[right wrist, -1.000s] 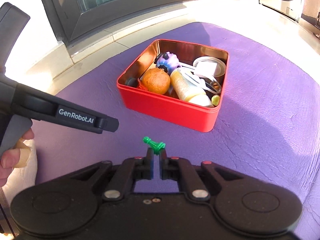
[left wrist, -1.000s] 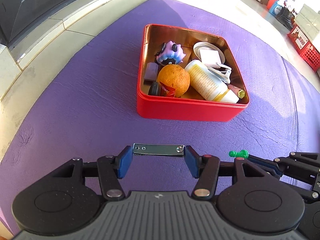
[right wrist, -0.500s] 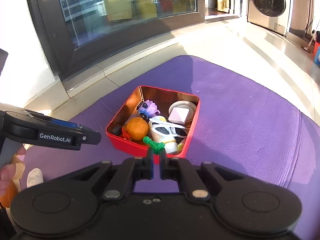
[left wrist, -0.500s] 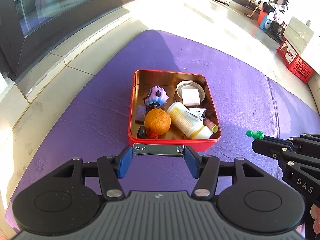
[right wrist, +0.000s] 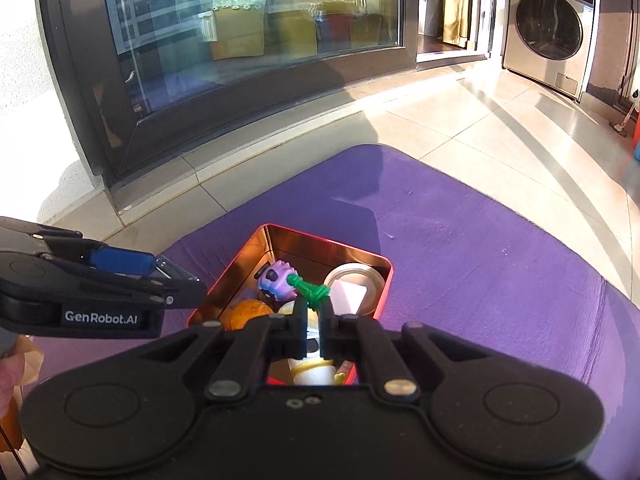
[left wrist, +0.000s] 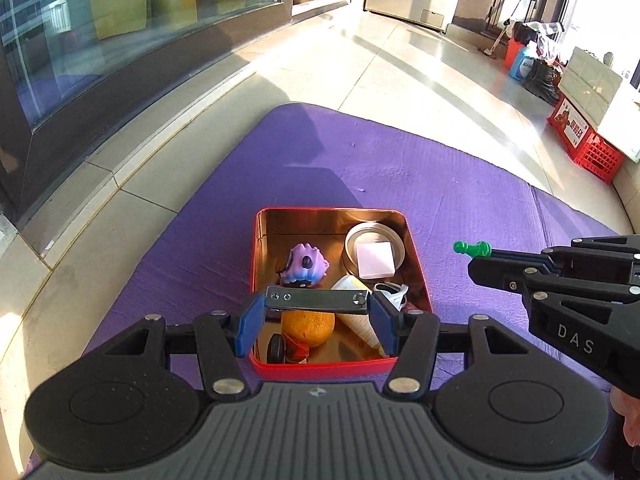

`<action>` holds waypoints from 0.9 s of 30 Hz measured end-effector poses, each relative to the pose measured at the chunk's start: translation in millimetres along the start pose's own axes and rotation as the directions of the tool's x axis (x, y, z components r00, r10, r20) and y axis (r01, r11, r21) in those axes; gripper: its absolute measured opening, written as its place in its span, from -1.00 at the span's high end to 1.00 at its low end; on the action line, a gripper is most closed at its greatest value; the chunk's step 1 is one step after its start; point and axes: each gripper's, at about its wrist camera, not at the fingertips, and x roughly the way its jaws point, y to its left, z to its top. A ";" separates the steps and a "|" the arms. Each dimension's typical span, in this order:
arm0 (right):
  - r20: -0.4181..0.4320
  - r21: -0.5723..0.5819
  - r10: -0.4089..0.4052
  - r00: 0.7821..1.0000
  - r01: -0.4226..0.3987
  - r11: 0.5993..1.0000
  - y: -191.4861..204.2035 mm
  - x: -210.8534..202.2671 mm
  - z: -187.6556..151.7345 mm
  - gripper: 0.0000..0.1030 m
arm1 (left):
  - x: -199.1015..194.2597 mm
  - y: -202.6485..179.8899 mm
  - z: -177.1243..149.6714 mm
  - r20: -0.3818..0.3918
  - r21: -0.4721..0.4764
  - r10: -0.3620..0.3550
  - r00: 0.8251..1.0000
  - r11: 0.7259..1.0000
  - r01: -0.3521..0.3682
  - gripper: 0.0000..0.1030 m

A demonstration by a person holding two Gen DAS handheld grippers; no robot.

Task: Organize rigid objects
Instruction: 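Carry the nail clipper and green pin over the red tin with both tools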

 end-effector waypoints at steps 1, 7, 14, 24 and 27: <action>-0.003 -0.006 0.001 1.000 -0.001 1.000 -0.6 4.2 3.0 0.93 | 4.2 -0.4 1.0 -0.004 0.003 -0.001 1.000 1.000 0.001 -0.09; -0.053 -0.003 -0.003 0.999 0.003 1.000 -7.8 41.3 13.0 0.93 | 32.6 -2.4 5.0 -0.036 0.000 -0.005 0.999 1.000 0.005 -0.09; -0.114 0.030 0.007 0.993 -0.004 1.000 -16.3 84.1 13.9 0.93 | 67.8 2.4 3.4 -0.069 -0.010 0.010 0.998 1.000 -0.011 -0.09; -0.181 0.039 -0.005 0.984 0.012 0.999 -23.6 123.8 3.9 0.93 | 105.1 9.2 4.7 -0.079 -0.019 0.023 0.997 1.000 -0.024 -0.09; -0.187 0.058 -0.003 0.982 0.015 0.998 -28.5 129.3 0.7 0.92 | 112.2 8.7 3.5 -0.087 -0.019 0.019 0.996 1.000 -0.020 -0.09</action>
